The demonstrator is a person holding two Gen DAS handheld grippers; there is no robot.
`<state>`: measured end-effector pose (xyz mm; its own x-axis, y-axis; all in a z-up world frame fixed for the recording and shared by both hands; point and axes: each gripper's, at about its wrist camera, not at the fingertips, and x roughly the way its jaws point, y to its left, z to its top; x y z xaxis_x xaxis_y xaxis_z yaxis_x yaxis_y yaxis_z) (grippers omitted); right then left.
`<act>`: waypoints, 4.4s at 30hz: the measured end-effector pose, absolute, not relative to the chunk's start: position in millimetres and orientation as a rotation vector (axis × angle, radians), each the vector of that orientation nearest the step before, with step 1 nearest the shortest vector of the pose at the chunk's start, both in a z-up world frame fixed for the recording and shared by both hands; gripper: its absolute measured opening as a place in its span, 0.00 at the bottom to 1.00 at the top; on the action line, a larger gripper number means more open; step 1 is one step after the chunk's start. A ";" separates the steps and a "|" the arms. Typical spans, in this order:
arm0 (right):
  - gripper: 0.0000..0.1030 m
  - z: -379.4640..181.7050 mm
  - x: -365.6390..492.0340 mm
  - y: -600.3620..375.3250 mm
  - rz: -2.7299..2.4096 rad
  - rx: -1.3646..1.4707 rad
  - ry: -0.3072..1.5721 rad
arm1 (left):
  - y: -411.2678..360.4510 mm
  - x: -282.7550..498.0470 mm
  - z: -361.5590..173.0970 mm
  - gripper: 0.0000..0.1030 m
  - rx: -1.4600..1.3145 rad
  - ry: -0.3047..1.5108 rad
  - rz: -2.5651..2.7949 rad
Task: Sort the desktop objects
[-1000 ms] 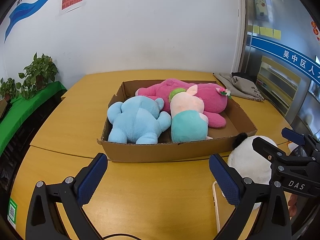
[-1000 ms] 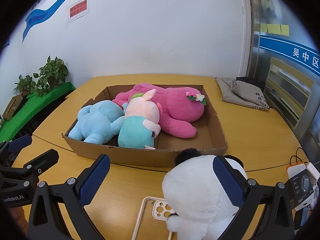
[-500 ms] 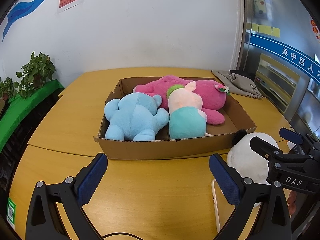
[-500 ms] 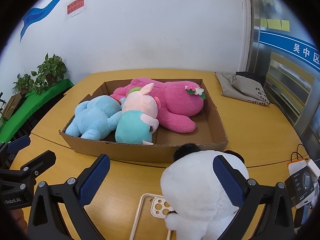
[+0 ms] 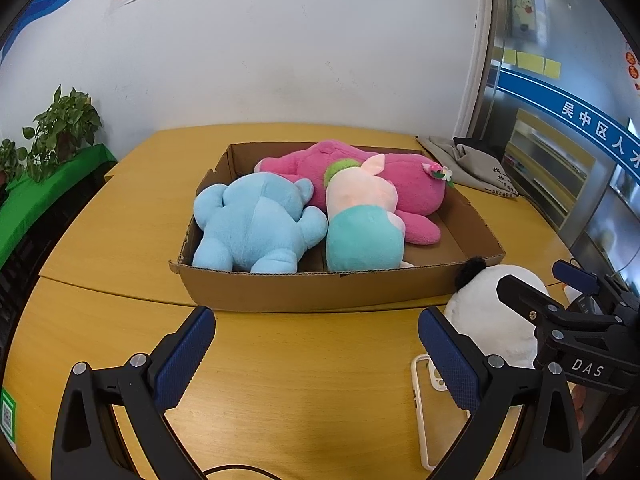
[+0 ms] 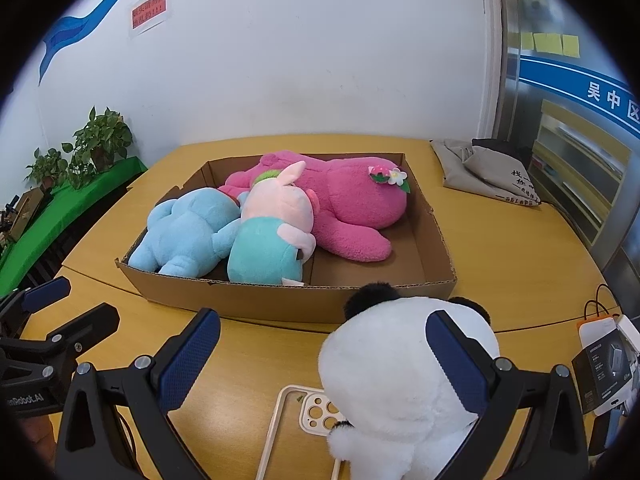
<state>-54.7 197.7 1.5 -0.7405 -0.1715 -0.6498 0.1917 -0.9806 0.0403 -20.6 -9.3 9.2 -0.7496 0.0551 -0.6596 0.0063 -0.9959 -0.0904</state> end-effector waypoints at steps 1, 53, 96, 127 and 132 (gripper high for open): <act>1.00 1.5 -54.8 198.6 -2.763 1.028 0.038 | -8.5 -21.6 7.9 1.00 -1.108 -0.133 2.904; 0.62 -89.2 -31.1 289.1 -2.420 1.085 -0.087 | 85.0 -109.7 -43.6 0.41 -1.031 -0.435 1.949; 0.65 -35.8 -284.1 252.8 -2.522 1.172 0.036 | 46.3 -224.7 -21.5 0.73 -1.263 -0.209 2.465; 0.86 -38.7 -168.3 232.4 -2.589 1.116 -0.029 | -54.0 -140.2 -44.3 0.75 -1.377 -0.198 2.627; 0.98 -7.9 -143.7 223.9 -2.678 0.976 0.006 | -56.3 -119.5 -7.7 0.84 -1.277 -0.270 2.738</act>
